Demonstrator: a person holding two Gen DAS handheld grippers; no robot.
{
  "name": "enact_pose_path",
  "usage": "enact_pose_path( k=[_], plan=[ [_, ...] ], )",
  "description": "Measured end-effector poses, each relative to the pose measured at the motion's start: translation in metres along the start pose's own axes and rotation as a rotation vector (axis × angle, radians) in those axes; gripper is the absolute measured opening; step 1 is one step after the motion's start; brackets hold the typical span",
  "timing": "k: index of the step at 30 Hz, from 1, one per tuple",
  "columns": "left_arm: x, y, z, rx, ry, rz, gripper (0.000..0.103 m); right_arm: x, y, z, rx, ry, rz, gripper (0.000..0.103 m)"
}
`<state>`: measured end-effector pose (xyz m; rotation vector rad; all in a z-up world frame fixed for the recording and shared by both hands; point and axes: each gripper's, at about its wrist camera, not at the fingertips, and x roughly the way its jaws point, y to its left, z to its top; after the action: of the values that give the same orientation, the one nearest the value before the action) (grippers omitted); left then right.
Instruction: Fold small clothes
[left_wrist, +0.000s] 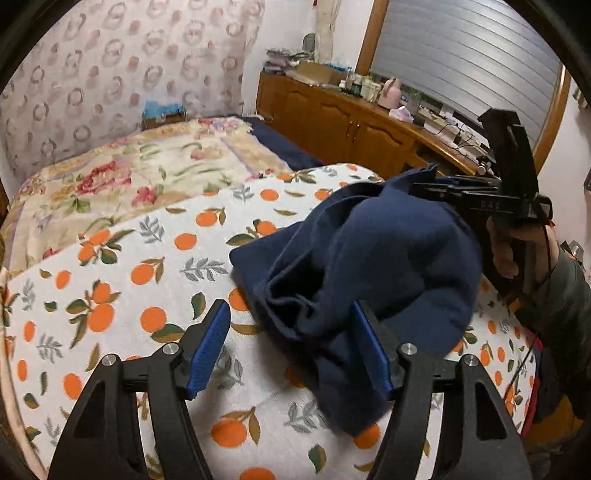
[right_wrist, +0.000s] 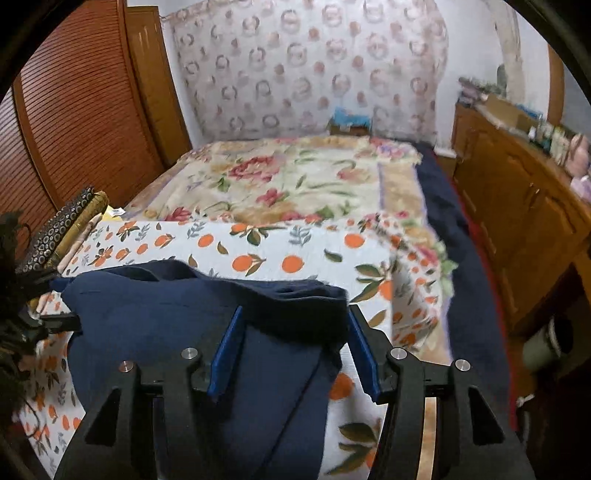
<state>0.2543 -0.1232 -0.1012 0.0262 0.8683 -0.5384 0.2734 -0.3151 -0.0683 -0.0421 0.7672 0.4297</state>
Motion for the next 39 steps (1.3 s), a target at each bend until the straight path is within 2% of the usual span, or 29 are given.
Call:
enact_pose_path(
  k=[1,2,3,5,7,8,10,14,15,16,17,18,22,27,32,34,35,36,37,38,39],
  plan=[
    [0.002,0.002,0.002,-0.009,0.001,-0.002,0.068,0.003,0.0,0.002,0.002,-0.002,0.016,0.051],
    [0.003,0.004,0.004,-0.017,-0.004,-0.005,0.068,0.004,-0.001,0.005,-0.001,-0.008,0.036,0.039],
    [0.003,0.006,0.008,-0.026,-0.017,0.003,0.068,0.006,-0.003,0.009,-0.007,-0.012,0.057,0.014],
    [0.003,0.01,0.016,-0.036,-0.053,0.038,0.068,0.0,-0.01,0.015,-0.025,-0.046,0.072,0.009],
    [0.003,0.02,0.025,-0.067,-0.105,0.116,0.068,-0.01,-0.016,0.019,-0.012,-0.118,0.024,0.008],
    [0.002,0.024,0.03,-0.081,-0.121,0.171,0.068,-0.011,-0.019,0.02,0.006,-0.13,-0.024,0.008],
    [-0.001,0.031,0.035,-0.105,-0.147,0.221,0.068,-0.008,-0.023,0.022,0.031,-0.122,-0.078,0.008],
    [-0.005,0.035,0.033,-0.116,-0.138,0.176,0.068,0.005,-0.016,0.021,0.008,-0.065,-0.109,0.008],
    [-0.003,0.034,0.032,-0.108,-0.129,0.17,0.068,0.006,-0.014,0.022,0.005,-0.058,-0.11,0.014],
    [0.0,0.033,0.031,-0.102,-0.118,0.163,0.068,0.006,-0.013,0.022,0.006,-0.051,-0.122,0.028],
    [0.002,0.032,0.028,-0.1,-0.104,0.151,0.068,0.005,-0.013,0.024,0.013,-0.046,-0.128,0.035],
    [0.006,0.031,0.025,-0.099,-0.085,0.134,0.068,0.003,-0.011,0.027,0.02,-0.04,-0.114,0.049],
    [0.019,0.024,0.019,-0.084,-0.044,0.117,0.068,-0.009,-0.003,0.026,0.023,-0.042,-0.068,0.069],
    [0.041,0.029,0.022,-0.123,0.025,0.055,0.069,0.001,-0.021,0.017,0.041,0.033,-0.037,0.07],
    [0.043,0.03,0.025,-0.131,0.018,0.022,0.067,0.009,-0.034,0.021,0.091,0.069,0.028,0.07],
    [0.045,0.031,0.025,-0.14,0.024,-0.03,0.041,0.012,-0.037,0.021,0.106,0.073,0.062,0.068],
    [0.045,0.031,0.025,-0.154,0.031,-0.056,0.039,0.013,-0.039,0.021,0.109,0.076,0.075,0.067],
    [0.045,0.03,0.026,-0.151,0.027,-0.054,0.031,0.012,-0.038,0.021,0.108,0.073,0.075,0.067],
    [0.044,0.028,0.027,-0.14,0.023,-0.055,0.021,0.01,-0.039,0.022,0.106,0.074,0.074,0.062],
    [0.043,0.027,0.027,-0.131,0.021,-0.064,0.017,0.011,-0.04,0.022,0.107,0.074,0.085,0.056],
    [0.041,0.025,0.027,-0.13,0.02,-0.075,0.014,0.011,-0.04,0.021,0.113,0.077,0.115,0.045]
  ],
)
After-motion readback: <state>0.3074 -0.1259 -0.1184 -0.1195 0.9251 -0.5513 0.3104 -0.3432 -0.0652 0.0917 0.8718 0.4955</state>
